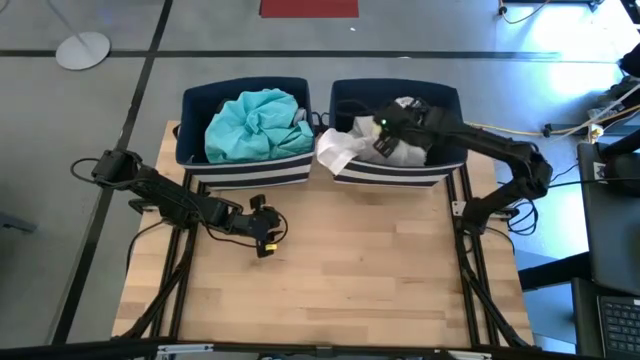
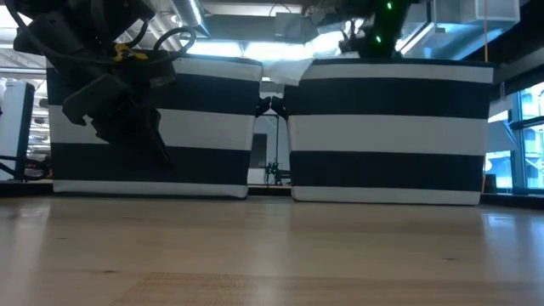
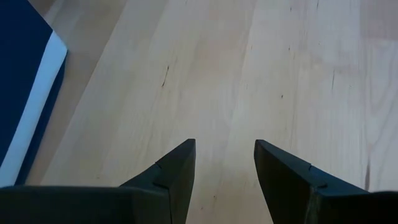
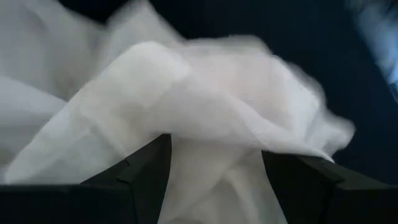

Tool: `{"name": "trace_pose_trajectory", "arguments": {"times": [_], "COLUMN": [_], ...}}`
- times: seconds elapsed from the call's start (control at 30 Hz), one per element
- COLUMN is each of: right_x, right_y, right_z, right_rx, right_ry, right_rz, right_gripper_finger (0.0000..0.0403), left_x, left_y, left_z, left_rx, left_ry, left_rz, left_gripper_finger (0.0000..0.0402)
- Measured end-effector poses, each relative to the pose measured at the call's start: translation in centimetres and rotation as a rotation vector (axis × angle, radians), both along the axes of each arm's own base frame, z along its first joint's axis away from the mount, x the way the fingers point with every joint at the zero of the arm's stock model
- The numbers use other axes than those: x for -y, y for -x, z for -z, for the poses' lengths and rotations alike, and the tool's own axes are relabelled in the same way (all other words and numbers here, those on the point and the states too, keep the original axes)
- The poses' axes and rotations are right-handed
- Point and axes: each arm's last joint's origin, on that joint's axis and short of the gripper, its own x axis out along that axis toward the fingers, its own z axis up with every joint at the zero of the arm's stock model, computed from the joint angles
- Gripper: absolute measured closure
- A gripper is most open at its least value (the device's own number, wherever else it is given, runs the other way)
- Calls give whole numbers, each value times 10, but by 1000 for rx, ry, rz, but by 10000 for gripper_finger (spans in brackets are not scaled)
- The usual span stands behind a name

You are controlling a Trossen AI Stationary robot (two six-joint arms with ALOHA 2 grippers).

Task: Sort clothes
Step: Put the white dress into the right blue bin

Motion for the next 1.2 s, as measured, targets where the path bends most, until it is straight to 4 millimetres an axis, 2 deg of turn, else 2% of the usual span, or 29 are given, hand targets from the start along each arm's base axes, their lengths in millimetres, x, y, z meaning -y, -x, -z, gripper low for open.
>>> {"name": "trace_pose_trajectory", "arguments": {"times": [0.1, 0.17, 0.23, 0.4, 0.53, 0.67, 0.8, 1.0, 1.2], "right_x": [11, 9, 4, -26, -57, -86, -99, -84, -68], "right_y": [14, 18, 21, 18, 0, -27, -56, -85, -94], "right_z": [4, -7, -27, -79, -95, -87, -64, -32, -17], "right_rx": [-12, 13, 62, 258, 378, 390, 372, 320, 275], "right_ry": [-103, -125, -134, -182, -191, -119, -4, 63, 39], "right_rz": [70, 76, 55, -80, -267, -466, -568, -596, -594], "right_gripper_finger": [151, 151, 151, 151, 151, 151, 151, 151, 160], "left_x": [0, 0, 0, 0, 0, 0, 0, 0, 0], "left_y": [0, 0, 0, 0, 0, 0, -1, -1, 0], "left_z": [0, 0, 0, 0, 0, 0, 0, 0, 0], "left_rx": [4, 5, 6, 7, 9, 10, 11, 10, 9], "left_ry": [4, 4, 4, 6, 7, 10, 9, 8, 7], "left_rz": [-4, -4, -4, -6, -6, -9, -7, -6, -5], "left_gripper_finger": [247, 247, 247, 247, 247, 247, 247, 247, 247]}}
